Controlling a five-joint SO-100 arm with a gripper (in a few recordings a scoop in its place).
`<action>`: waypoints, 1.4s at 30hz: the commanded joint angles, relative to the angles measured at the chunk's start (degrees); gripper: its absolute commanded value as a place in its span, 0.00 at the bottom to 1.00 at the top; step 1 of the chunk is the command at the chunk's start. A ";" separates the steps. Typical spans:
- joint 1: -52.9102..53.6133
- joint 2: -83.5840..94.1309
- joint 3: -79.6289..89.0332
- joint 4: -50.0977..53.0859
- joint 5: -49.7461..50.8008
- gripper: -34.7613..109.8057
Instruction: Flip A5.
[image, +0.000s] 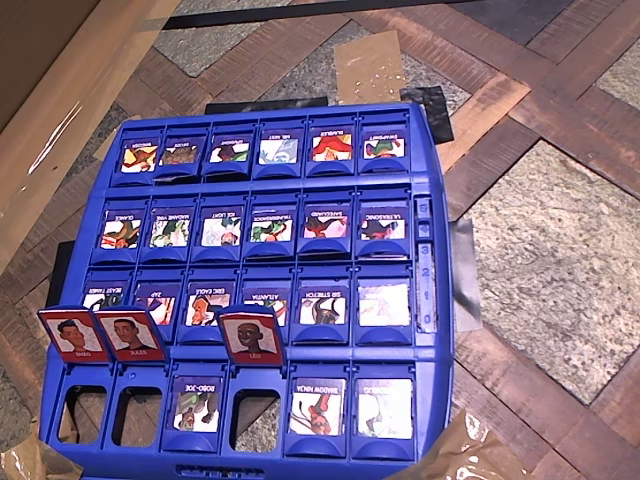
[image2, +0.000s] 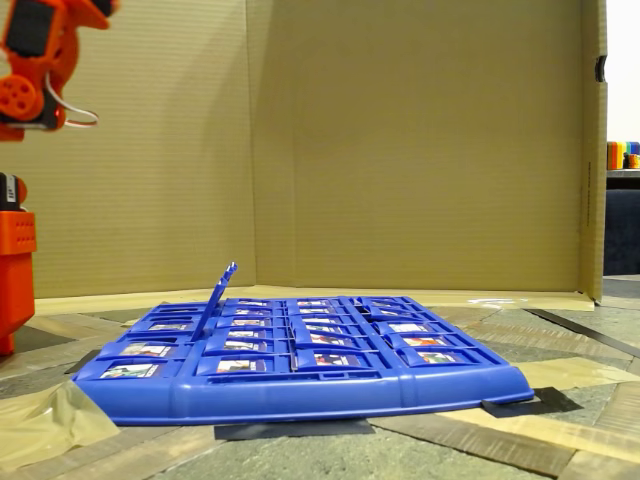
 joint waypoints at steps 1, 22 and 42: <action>-0.53 2.29 2.20 -7.38 0.44 0.24; -0.70 12.48 7.65 -25.49 0.88 0.24; -0.79 13.10 7.82 -25.58 0.88 0.24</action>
